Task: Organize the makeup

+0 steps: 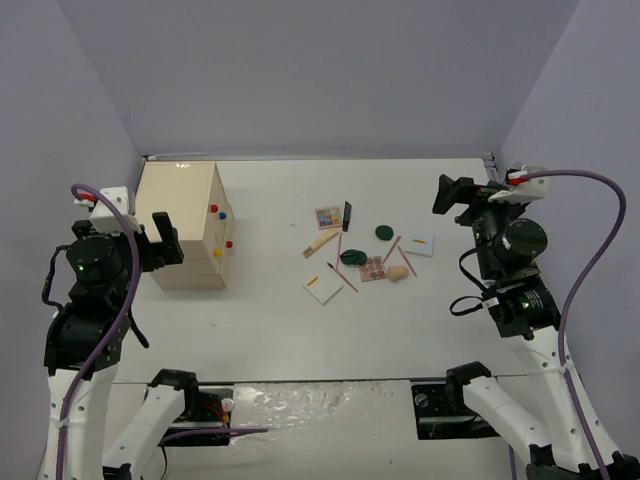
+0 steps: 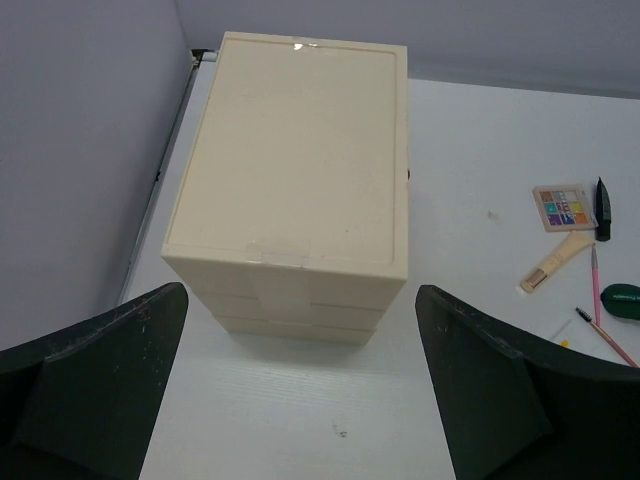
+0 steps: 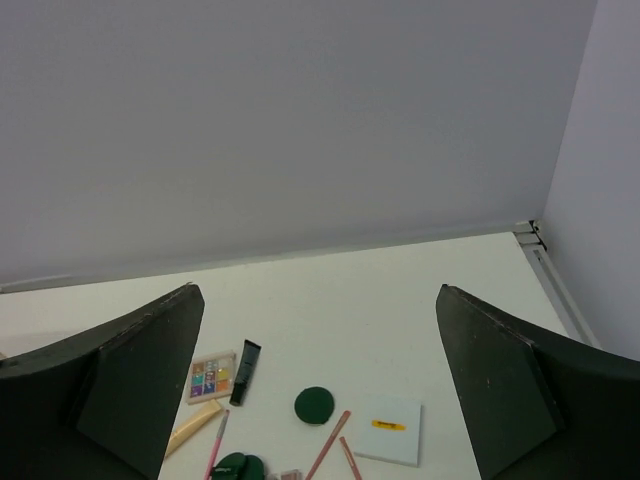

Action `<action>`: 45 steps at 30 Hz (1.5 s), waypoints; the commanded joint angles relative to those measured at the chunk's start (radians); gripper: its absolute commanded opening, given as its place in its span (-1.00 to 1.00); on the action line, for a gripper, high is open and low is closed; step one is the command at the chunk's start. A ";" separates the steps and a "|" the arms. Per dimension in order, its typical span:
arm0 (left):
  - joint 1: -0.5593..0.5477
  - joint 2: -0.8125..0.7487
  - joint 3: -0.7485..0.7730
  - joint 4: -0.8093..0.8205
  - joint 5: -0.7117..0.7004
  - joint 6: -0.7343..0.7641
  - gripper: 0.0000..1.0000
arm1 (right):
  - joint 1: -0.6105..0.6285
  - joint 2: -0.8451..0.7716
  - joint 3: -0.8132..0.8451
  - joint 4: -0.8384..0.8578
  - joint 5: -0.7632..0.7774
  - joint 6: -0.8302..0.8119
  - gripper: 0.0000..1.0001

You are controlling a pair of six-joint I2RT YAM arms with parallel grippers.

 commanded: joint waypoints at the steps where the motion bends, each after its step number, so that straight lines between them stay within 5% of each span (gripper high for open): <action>1: 0.000 0.035 0.037 0.041 0.026 -0.013 0.94 | 0.014 0.040 0.043 0.080 -0.080 -0.015 1.00; 11: 0.000 0.166 0.066 0.091 0.147 -0.051 0.94 | 0.029 0.175 -0.034 0.223 -0.503 0.039 1.00; 20: 0.000 0.375 0.145 0.158 0.214 -0.072 0.94 | 0.092 0.574 0.050 0.376 -0.731 0.152 0.98; 33: 0.000 0.567 0.170 0.177 0.227 -0.068 0.94 | 0.286 1.140 0.408 0.512 -0.954 0.159 0.13; 45: 0.003 0.547 0.094 0.195 0.210 -0.088 0.94 | 0.400 1.509 0.640 0.680 -1.094 0.193 -0.10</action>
